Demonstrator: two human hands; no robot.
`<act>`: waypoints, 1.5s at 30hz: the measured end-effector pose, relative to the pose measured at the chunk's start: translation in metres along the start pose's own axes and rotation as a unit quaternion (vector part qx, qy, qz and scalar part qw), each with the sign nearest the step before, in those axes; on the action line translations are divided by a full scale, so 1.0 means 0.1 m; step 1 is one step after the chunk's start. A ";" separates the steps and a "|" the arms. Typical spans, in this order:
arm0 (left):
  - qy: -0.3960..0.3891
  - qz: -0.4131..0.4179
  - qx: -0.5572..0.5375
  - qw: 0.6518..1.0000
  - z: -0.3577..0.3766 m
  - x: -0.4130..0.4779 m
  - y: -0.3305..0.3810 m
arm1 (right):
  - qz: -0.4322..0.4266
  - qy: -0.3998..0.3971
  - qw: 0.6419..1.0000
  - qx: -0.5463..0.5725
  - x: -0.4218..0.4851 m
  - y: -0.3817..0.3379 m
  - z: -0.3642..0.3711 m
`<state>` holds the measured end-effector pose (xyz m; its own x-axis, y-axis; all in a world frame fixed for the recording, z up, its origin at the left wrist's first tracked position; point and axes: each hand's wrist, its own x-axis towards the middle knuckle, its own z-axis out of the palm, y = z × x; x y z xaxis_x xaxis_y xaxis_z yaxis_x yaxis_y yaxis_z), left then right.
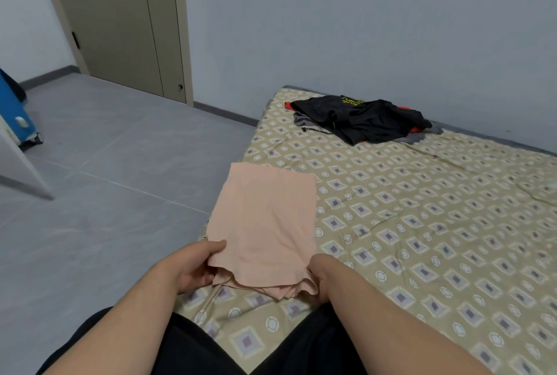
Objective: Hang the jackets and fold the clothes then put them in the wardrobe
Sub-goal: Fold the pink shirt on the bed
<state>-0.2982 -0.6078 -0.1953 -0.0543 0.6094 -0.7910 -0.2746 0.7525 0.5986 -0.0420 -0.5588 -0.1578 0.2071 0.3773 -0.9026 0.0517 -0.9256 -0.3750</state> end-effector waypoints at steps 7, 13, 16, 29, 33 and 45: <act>0.070 0.071 -0.066 0.993 -0.01 -0.08 0.04 | 0.005 -0.095 0.995 0.040 -0.08 0.02 -0.16; 0.159 0.061 0.078 0.982 -0.14 -0.21 -0.14 | -0.206 0.036 0.863 -0.460 -0.27 0.08 0.03; 0.197 0.119 0.066 0.971 -0.11 -0.28 -0.13 | -0.272 0.047 0.903 -0.330 -0.22 0.14 0.05; 0.053 0.264 -0.070 0.960 -0.30 -0.98 -0.07 | -0.393 -0.183 0.899 -0.067 -0.67 0.44 -0.38; 0.037 0.323 -0.011 0.945 -0.40 -1.06 -0.11 | -0.447 -0.124 0.885 -0.040 -0.72 0.46 -0.43; 0.089 0.298 0.017 0.950 -0.47 -0.78 -0.08 | -0.343 0.001 0.936 -0.074 -0.63 0.35 -0.24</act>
<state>-0.3373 -0.6731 -0.1442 -0.3522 0.8806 -0.3171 -0.1134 0.2961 0.9484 -0.0304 -0.6159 -0.1086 0.0768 0.8844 -0.4604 0.3087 -0.4601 -0.8325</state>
